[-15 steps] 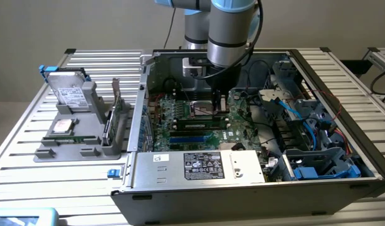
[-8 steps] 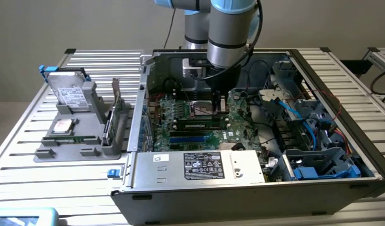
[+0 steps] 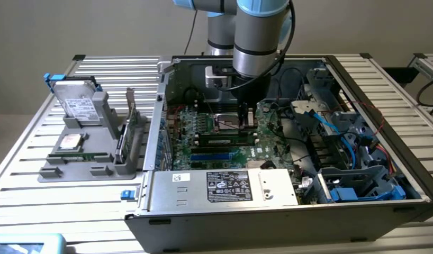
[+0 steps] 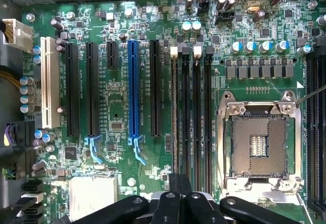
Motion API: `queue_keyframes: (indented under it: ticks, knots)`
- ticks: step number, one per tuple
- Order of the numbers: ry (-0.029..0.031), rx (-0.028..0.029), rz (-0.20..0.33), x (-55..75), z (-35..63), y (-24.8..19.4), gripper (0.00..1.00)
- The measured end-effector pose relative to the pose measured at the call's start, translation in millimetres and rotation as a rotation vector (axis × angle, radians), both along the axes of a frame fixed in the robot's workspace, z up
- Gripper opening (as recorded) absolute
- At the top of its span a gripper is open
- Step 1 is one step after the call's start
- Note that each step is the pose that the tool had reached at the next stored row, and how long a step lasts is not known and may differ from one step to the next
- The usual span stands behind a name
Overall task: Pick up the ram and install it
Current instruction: 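Press down the ram until it locks into place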
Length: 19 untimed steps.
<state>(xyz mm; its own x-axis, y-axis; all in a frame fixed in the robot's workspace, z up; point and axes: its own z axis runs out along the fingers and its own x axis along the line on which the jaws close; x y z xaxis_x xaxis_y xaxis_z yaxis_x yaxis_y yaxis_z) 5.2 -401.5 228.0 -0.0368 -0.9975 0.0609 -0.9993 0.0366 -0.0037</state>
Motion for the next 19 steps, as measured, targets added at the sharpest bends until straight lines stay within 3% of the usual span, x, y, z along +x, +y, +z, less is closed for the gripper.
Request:
queue_keyframes:
  ticks: [12, 14, 19]
  knots:
    - [0.0, 0.0011, 0.0, 0.0, -2.1, 0.0, 0.11]
    - [0.0004, 0.0035, -0.001, -0.4, -0.4, 0.2, 0.11]
    - [0.0009, 0.0048, 0.0, -13.7, 3.9, 0.1, 0.11]
